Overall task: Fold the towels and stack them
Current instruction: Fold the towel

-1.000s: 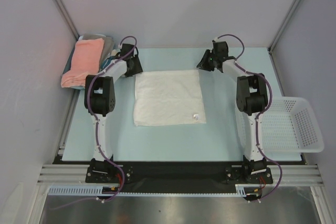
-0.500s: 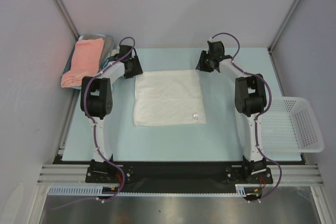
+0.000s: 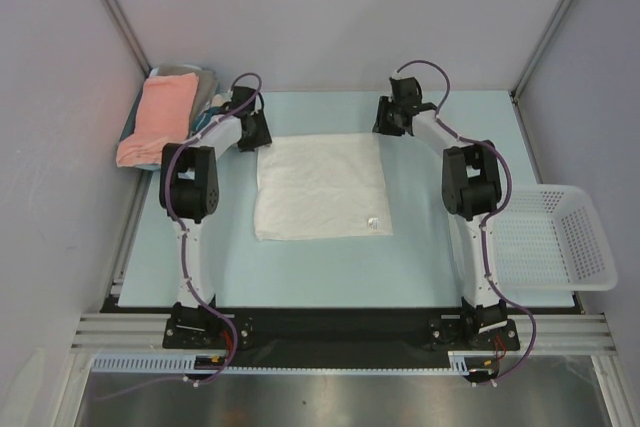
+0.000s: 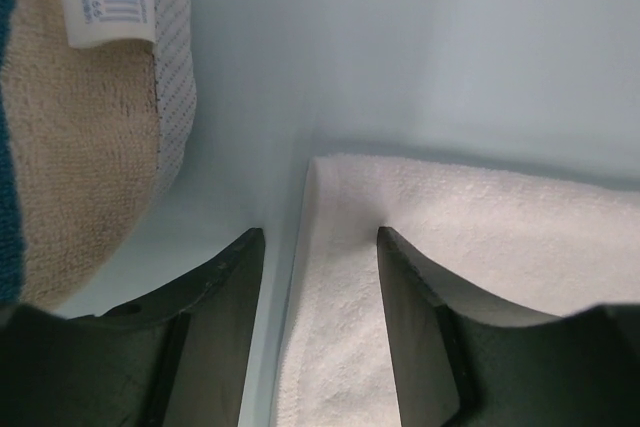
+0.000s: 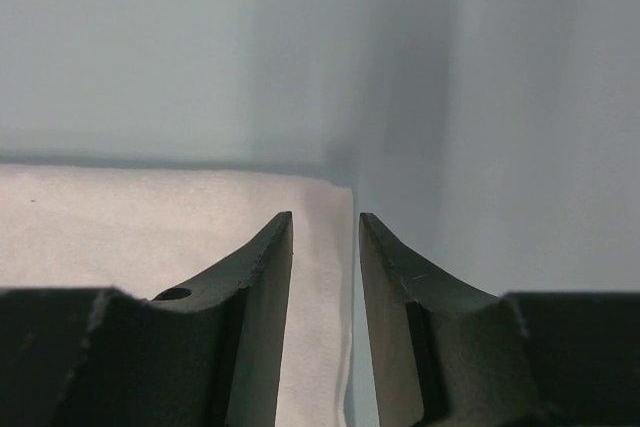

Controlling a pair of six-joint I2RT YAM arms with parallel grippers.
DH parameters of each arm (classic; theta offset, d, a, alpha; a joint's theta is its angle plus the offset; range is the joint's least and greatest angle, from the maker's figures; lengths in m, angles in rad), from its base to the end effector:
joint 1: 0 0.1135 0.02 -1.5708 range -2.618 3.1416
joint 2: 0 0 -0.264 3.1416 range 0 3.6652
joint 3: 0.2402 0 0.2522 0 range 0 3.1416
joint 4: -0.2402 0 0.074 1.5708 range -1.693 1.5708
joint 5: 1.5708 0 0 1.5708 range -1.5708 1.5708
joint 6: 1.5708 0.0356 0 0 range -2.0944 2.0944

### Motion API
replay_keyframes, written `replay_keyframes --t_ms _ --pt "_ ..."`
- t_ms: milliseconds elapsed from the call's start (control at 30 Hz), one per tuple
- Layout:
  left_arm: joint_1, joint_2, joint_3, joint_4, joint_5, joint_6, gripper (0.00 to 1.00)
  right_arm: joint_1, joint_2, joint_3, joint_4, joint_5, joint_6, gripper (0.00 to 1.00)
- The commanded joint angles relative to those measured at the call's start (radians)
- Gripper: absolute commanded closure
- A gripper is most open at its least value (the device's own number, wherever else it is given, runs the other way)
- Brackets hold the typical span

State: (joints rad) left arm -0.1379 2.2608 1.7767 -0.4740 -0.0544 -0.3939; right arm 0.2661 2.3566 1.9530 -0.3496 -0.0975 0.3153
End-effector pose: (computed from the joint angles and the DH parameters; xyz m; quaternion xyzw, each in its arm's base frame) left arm 0.4913 -0.0662 0.1666 -0.1298 0.9442 -0.0542 0.2977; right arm 0.5157 0.1441 0.1842 0.0032 0.9167 0.1566 0.3676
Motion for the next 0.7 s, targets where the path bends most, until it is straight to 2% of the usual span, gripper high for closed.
replay_keyframes --t_ms 0,133,667 --pt "-0.017 0.026 0.052 -0.031 -0.042 0.024 0.45 0.01 0.015 0.021 -0.017 0.025 -0.024 0.61" --pt "-0.023 0.039 0.075 -0.048 -0.056 0.029 0.45 0.013 0.016 0.004 -0.009 0.028 -0.036 0.58" --pt "-0.048 0.123 0.217 -0.164 -0.131 0.041 0.46 0.041 0.066 0.055 -0.037 0.093 -0.061 0.57"
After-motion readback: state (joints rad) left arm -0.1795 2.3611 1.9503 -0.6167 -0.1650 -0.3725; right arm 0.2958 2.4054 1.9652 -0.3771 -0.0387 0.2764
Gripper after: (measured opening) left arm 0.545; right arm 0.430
